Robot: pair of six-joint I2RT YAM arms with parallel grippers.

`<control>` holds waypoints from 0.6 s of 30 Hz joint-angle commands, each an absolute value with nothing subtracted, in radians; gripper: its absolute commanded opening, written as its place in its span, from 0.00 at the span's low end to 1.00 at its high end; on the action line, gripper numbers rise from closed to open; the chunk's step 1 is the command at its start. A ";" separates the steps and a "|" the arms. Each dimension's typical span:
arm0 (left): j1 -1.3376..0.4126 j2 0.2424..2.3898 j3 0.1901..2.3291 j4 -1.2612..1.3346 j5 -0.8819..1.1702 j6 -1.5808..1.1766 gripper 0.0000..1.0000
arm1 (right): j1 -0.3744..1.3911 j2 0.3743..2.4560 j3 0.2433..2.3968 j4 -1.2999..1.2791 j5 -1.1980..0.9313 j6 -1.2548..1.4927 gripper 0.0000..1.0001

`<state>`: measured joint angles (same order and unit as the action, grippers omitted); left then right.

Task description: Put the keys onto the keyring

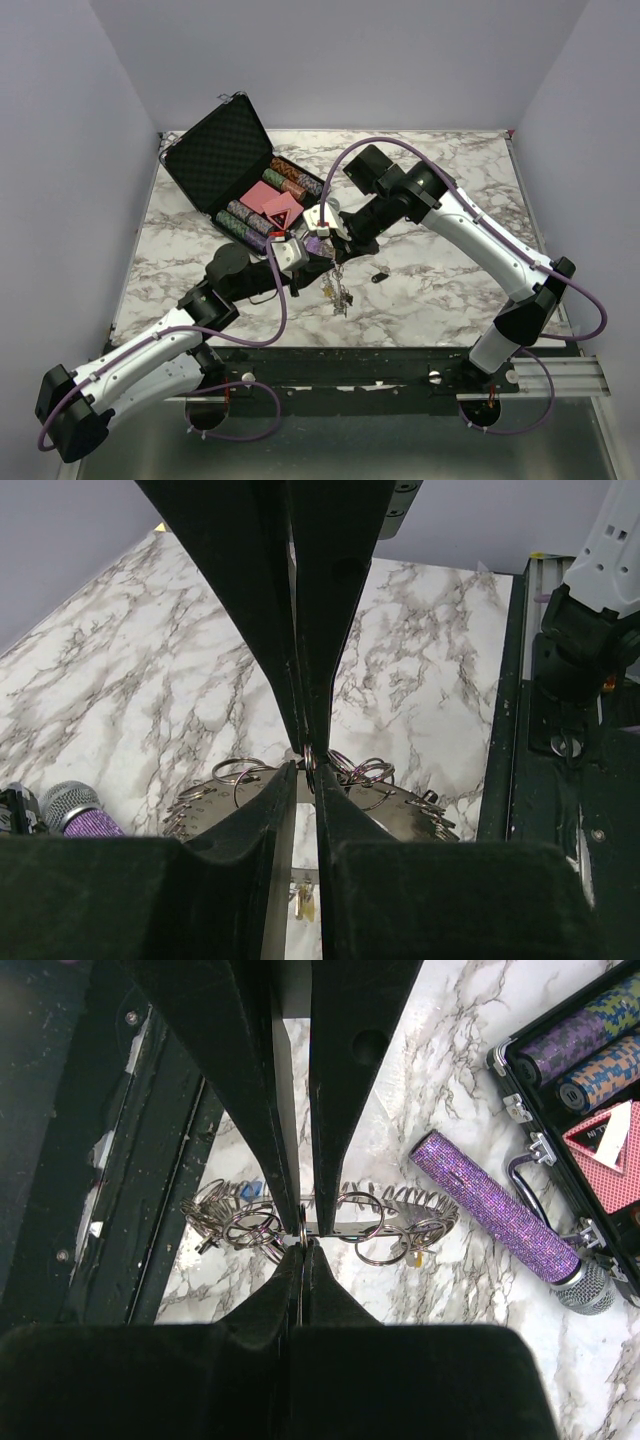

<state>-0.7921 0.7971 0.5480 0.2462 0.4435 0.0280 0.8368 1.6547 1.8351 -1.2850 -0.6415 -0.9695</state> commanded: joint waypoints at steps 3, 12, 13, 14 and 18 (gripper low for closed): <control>-0.790 0.776 0.565 0.293 0.459 0.012 0.20 | 0.844 1.620 1.832 -1.289 -0.672 -0.963 0.00; -0.790 0.781 0.566 0.296 0.465 0.009 0.17 | 0.844 1.620 1.836 -1.289 -0.678 -0.960 0.00; -0.790 0.784 0.569 0.292 0.466 0.011 0.17 | 0.844 1.618 1.836 -1.289 -0.678 -0.960 0.00; -0.792 0.787 0.571 0.288 0.468 0.014 0.17 | 0.844 1.620 1.836 -1.290 -0.678 -0.960 0.01; -0.790 0.799 0.578 0.273 0.468 0.017 0.17 | 0.844 1.620 1.836 -1.290 -0.680 -0.960 0.00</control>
<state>-0.7921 0.7872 0.5480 0.2707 0.4438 0.0143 0.8368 1.6547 1.8351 -1.2846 -0.6418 -0.9695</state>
